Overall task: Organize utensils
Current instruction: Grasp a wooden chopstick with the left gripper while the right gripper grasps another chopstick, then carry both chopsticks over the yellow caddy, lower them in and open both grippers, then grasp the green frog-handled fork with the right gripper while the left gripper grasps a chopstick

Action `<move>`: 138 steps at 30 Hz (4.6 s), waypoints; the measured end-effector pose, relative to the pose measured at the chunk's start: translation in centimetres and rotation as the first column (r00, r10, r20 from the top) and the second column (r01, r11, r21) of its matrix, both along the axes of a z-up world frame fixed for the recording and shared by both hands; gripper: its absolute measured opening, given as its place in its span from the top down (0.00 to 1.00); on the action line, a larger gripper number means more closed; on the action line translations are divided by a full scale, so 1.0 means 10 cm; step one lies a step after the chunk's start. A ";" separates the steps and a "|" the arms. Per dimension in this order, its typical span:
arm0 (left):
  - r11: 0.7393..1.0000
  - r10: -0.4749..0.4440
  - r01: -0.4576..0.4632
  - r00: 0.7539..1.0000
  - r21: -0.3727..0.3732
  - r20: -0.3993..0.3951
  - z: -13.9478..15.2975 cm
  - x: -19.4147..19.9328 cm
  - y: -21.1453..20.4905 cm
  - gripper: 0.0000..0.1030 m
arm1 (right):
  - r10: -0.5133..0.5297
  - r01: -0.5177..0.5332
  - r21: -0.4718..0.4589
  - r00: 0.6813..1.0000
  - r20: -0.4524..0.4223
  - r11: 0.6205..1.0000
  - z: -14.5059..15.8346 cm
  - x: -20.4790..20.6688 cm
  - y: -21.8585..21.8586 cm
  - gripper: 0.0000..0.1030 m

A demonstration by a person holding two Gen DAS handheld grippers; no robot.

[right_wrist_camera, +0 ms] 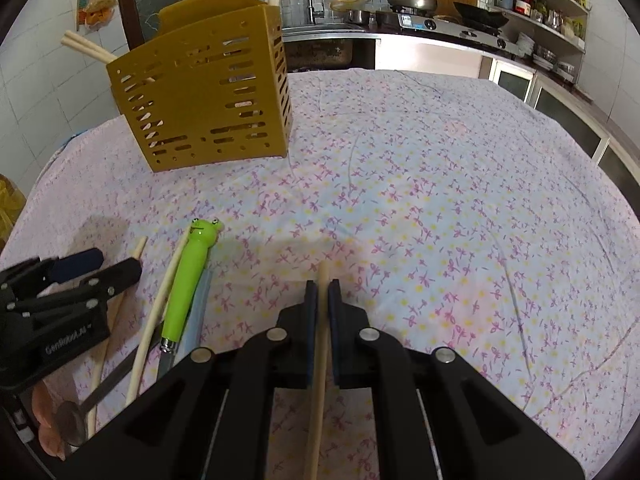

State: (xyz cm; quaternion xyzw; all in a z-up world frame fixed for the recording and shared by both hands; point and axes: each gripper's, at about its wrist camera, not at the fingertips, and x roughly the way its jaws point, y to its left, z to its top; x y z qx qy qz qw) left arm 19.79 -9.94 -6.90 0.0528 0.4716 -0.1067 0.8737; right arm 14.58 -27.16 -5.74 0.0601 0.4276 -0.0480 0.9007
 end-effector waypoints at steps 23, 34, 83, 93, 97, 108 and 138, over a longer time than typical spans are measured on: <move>1.000 0.012 -0.012 1.000 0.015 0.006 0.03 0.17 -0.07 0.92 | -0.002 0.001 0.038 1.000 0.020 0.999 -0.01 -0.06 -0.09 0.94; 0.997 0.038 -0.035 0.998 -0.063 0.051 0.15 0.18 0.23 0.94 | -0.025 0.023 0.038 0.998 0.054 0.999 0.08 -0.08 -0.15 0.94; 0.982 0.125 -0.017 0.806 -0.188 0.579 1.62 -0.90 0.65 0.96 | 0.011 0.024 -0.052 0.806 0.591 0.998 1.48 -0.77 0.02 0.94; 0.977 0.101 0.046 0.758 -0.208 0.644 2.22 -0.56 0.50 0.96 | 0.058 0.019 -0.108 0.741 0.669 0.994 2.09 -0.45 0.15 0.94; 0.972 0.114 0.058 0.731 -0.228 0.673 2.50 -0.29 0.44 0.96 | 0.074 0.011 -0.118 0.714 0.696 0.993 2.37 -0.21 0.21 0.94; 0.962 0.143 0.081 0.663 -0.260 0.735 2.76 0.55 0.20 0.96 | 0.111 -0.015 -0.135 0.661 0.742 0.991 2.72 0.52 0.30 0.94; 0.977 0.158 -0.067 0.862 -0.200 0.481 1.78 0.02 0.86 0.05 | -0.037 0.072 -0.062 0.898 0.439 0.995 1.58 0.17 -0.05 0.25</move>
